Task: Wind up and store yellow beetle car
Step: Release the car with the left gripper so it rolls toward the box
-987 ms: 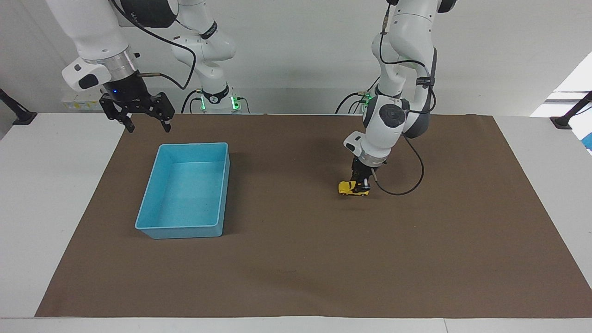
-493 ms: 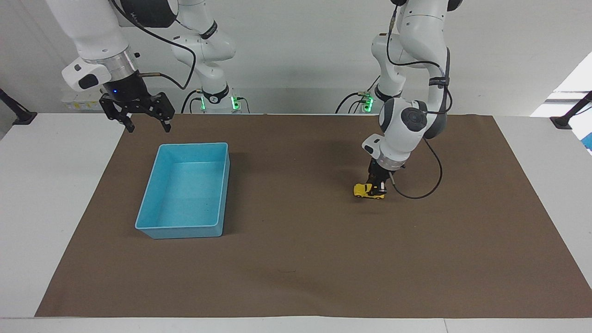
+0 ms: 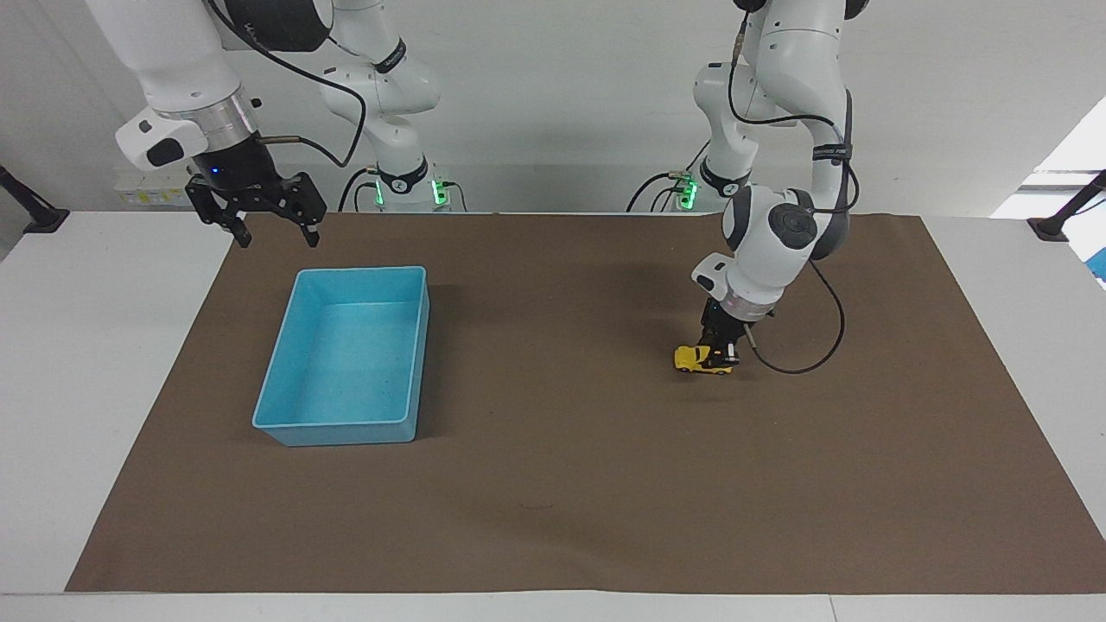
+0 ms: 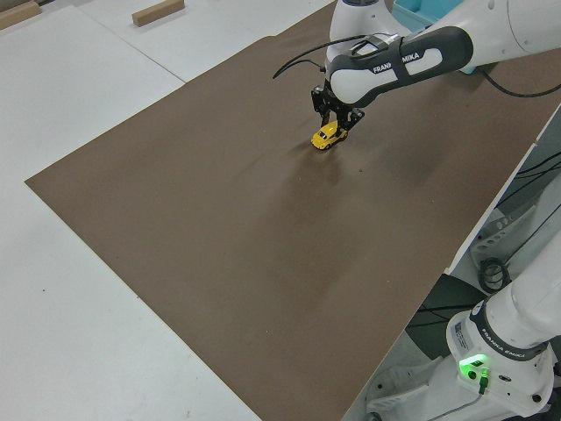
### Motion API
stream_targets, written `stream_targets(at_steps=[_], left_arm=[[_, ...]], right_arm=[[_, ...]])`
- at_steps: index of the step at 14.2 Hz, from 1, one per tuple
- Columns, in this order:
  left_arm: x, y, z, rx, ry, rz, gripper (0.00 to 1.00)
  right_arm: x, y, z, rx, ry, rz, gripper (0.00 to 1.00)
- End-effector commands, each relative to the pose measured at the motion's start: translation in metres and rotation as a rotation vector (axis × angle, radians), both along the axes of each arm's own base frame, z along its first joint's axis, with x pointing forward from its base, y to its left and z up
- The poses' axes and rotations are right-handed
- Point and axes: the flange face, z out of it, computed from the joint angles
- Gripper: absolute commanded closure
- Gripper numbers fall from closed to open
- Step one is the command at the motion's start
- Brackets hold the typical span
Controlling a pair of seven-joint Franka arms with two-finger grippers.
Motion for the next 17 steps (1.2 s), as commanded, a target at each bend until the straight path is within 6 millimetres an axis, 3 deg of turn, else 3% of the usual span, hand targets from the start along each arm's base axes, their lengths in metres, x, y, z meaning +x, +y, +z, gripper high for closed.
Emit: stream_targets(at_steps=[1, 2, 3, 4, 5, 9, 14, 17], left_arm=[[0.003, 0.017, -0.031, 0.012, 0.015, -0.001, 1.00], [0.002, 0.016, -0.031, 0.012, 0.016, -0.002, 0.99], [0.002, 0.014, -0.030, 0.012, 0.021, -0.006, 0.66], [0.002, 0.010, -0.026, 0.012, 0.025, -0.015, 0.13], [0.001, 0.009, -0.022, 0.011, 0.038, -0.016, 0.00], [0.004, 0.013, 0.024, -0.011, 0.040, 0.020, 0.00], [0.008, 0.014, 0.057, -0.033, 0.003, 0.123, 0.00], [0.011, 0.017, 0.071, -0.044, -0.003, 0.271, 0.00]], right_arm=[[-0.004, -0.001, 0.003, 0.004, 0.009, 0.016, 0.00], [-0.004, -0.001, 0.003, 0.003, 0.008, 0.016, 0.00], [-0.004, -0.001, 0.003, 0.003, 0.008, 0.016, 0.00], [-0.004, -0.001, 0.003, 0.003, 0.008, 0.016, 0.00], [-0.004, -0.001, 0.004, 0.004, 0.006, 0.016, 0.00], [-0.004, -0.001, 0.003, 0.003, 0.008, 0.016, 0.00], [-0.004, -0.001, 0.003, 0.003, 0.008, 0.016, 0.00], [-0.004, -0.001, 0.004, 0.004, 0.008, 0.016, 0.00]])
